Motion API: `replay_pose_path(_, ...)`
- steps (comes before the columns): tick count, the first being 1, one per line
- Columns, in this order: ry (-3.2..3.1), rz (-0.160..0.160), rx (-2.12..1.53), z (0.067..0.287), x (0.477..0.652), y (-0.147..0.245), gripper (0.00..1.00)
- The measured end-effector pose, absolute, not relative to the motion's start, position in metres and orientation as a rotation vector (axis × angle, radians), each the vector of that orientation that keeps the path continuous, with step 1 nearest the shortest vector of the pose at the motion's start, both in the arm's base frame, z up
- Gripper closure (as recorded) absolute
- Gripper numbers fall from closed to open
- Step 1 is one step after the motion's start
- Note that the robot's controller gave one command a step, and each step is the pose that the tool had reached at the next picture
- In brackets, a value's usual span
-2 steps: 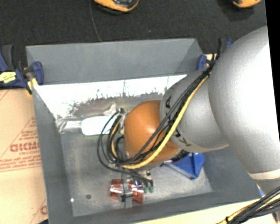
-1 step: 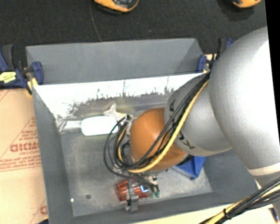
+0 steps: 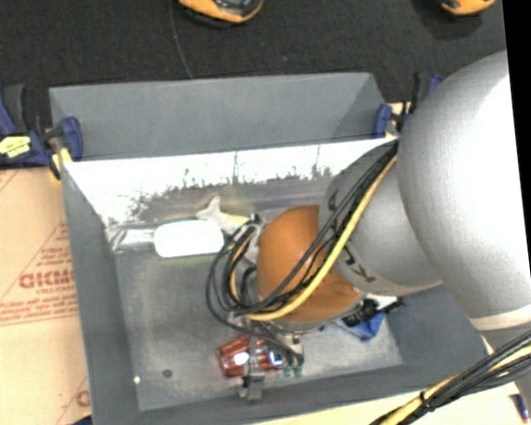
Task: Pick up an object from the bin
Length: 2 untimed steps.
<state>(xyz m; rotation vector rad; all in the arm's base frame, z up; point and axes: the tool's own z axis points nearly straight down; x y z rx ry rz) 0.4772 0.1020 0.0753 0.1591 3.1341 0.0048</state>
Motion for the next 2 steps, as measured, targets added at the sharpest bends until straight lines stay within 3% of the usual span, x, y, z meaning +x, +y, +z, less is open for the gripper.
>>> replay_pose_path(1,3.127,0.006,-0.111,0.0697,0.4973,0.0571,1.0)
replay_pose_path(2,3.127,0.007,-0.11,0.0703,0.4971,0.0575,1.0)
